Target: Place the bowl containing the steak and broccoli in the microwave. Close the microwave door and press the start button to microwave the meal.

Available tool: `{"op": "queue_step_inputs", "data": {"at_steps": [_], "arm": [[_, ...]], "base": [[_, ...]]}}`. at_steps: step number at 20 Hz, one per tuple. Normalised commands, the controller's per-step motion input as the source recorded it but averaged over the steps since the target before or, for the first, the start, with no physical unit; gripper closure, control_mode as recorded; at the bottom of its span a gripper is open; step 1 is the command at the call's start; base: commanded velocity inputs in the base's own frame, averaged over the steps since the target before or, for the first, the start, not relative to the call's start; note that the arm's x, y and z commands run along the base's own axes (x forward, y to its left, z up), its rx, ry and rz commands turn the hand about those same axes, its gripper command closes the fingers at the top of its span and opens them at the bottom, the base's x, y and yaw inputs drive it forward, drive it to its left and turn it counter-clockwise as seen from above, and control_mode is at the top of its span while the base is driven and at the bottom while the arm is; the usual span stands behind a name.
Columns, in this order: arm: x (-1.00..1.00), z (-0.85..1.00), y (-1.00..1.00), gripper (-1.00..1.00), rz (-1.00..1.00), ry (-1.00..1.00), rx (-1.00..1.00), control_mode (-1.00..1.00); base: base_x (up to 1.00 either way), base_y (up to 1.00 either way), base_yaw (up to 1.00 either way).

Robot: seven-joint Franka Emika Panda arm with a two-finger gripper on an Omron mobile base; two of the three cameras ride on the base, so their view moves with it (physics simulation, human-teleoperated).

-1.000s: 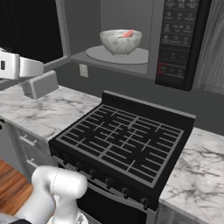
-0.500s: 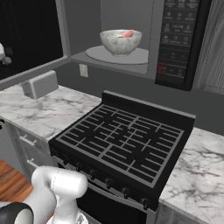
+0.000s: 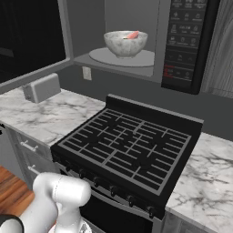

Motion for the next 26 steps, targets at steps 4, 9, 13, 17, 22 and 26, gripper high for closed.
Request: {"op": "queue_step_inputs", "data": {"at_steps": [4,9,13,17,22,26], "arm": [[0.02,-0.4,0.95,-1.0,0.0,-0.22,-0.21,-1.0],[0.0,0.0,0.94,-1.0,0.0,-0.04,-0.21,-1.0],[0.11,0.0,0.84,-1.0,-0.06,0.0,-0.18,-1.0],[0.26,0.0,0.68,-1.0,-0.11,0.0,-0.13,-1.0],[0.4,0.0,0.51,-1.0,-0.13,0.0,-0.09,-1.0],[0.57,0.0,0.46,-1.0,-0.19,0.01,-0.13,-1.0]], "base": [[0.0,0.0,0.0],[0.0,0.0,0.0],[0.0,0.0,0.0],[0.0,0.0,0.0],[0.0,0.0,0.0],[0.0,0.0,0.0]]}}
